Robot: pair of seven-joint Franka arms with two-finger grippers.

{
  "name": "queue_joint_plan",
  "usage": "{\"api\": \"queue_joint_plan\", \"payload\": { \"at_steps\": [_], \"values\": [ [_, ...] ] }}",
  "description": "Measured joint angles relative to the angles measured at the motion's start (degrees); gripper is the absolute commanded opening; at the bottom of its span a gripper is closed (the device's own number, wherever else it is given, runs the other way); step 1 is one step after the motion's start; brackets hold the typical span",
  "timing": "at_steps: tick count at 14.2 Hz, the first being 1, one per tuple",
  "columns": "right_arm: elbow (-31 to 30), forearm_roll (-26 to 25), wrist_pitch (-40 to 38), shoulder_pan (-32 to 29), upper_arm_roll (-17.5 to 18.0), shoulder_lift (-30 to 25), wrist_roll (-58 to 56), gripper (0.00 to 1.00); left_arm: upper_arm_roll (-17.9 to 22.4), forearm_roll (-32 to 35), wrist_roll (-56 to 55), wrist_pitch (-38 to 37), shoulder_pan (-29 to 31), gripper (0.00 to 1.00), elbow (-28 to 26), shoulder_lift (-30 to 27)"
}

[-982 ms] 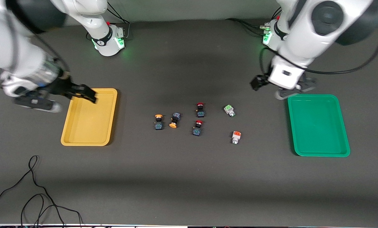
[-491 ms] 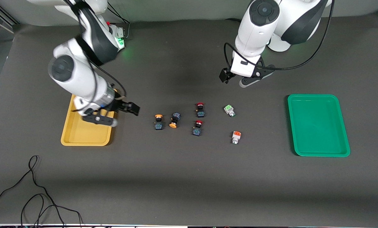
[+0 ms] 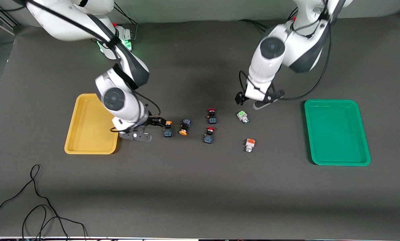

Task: Place green and yellow buttons in trays
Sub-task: 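Grasp the yellow and green buttons with the right and left grippers, then carry the buttons to yellow and green trays with the right and left grippers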

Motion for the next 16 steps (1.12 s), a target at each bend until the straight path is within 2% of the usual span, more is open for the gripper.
{"api": "queue_joint_plan", "payload": {
  "at_steps": [2, 5, 6, 8, 9, 10, 11, 14, 15, 16],
  "values": [
    [0.03, -3.7, 3.08, 1.45, -0.03, 3.77, 3.59, 1.0, 0.57, 3.42, -1.76, 5.47, 0.11, 1.0, -0.13, 5.76],
    [0.11, -10.81, 5.05, 2.78, -0.06, 7.69, 8.76, 0.98, 1.27, 12.2, -8.37, 11.17, 0.13, 1.0, 0.06, 12.46],
    [0.13, -12.19, 5.57, 2.77, -0.1, 8.57, 9.48, 0.93, 1.47, 14.47, -10.19, 12.55, 0.12, 1.0, 0.15, 14.13],
    [0.26, -13.03, 5.99, 2.76, -0.22, 9.49, 9.66, 0.9, 2.05, 16.43, -12.01, 13.99, 0.12, 0.97, 0.5, 16.4],
    [0.28, -13.59, 5.99, 2.76, -0.26, 9.69, 9.68, 0.79, 2.19, 16.64, -12.27, 14.14, 0.12, 0.92, 0.7, 16.95],
    [0.28, -14.4, 6.08, 2.75, -0.29, 9.81, 9.71, 0.33, 2.21, 16.7, -12.77, 14.18, 0.09, 0.85, 0.8, 17.16],
    [0.28, -14.88, 6.5, 2.75, -0.32, 9.97, 9.72, 0.0, 2.19, 16.77, -13.69, 14.18, -0.1, 0.73, 0.84, 17.17],
    [0.31, -16.45, 7.34, 2.64, -0.54, 10.28, 9.73, 0.0, 2.03, 16.86, -16.83, 14.18, -1.88, 0.3, 0.93, 17.17],
    [0.42, -16.99, 7.49, 2.5, -0.56, 10.28, 9.78, 0.0, 2.0, 16.86, -17.43, 14.18, -2.3, 0.18, 0.94, 17.17],
    [0.8, -17.14, 7.59, 2.34, -0.57, 10.26, 9.78, 0.0, 2.0, 16.86, -17.61, 14.17, -2.42, 0.12, 0.97, 17.17]
  ]
}}
